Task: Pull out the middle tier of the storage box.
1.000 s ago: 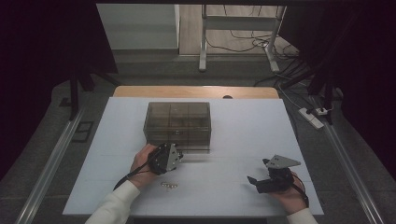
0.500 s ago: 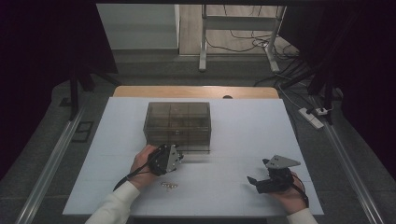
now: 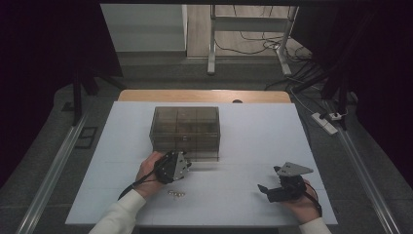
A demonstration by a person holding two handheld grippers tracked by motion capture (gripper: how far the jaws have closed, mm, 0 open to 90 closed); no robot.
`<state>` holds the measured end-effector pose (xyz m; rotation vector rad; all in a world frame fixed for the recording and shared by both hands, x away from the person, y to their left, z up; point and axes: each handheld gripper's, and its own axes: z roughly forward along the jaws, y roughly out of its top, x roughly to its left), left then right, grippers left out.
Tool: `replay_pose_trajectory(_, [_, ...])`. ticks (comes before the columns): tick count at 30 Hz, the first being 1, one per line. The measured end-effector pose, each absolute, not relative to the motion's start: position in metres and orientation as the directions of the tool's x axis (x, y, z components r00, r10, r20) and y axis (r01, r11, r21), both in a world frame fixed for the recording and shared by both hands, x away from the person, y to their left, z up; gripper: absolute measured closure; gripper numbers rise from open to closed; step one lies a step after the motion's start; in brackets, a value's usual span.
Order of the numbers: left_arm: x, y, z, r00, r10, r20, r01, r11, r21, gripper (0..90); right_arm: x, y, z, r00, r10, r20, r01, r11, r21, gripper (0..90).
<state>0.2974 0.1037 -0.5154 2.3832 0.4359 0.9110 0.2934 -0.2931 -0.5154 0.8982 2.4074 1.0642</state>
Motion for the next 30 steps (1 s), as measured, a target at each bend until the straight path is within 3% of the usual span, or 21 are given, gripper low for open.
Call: replay_pose_trajectory(30, [0.294,0.1033,-0.5154,0.724,0.463,0.511,0.097,-0.802,0.589,56.4,0.2936,-0.293,-0.5166,-0.738,0.672,-0.064,0.413,0.525,0.744,7.6])
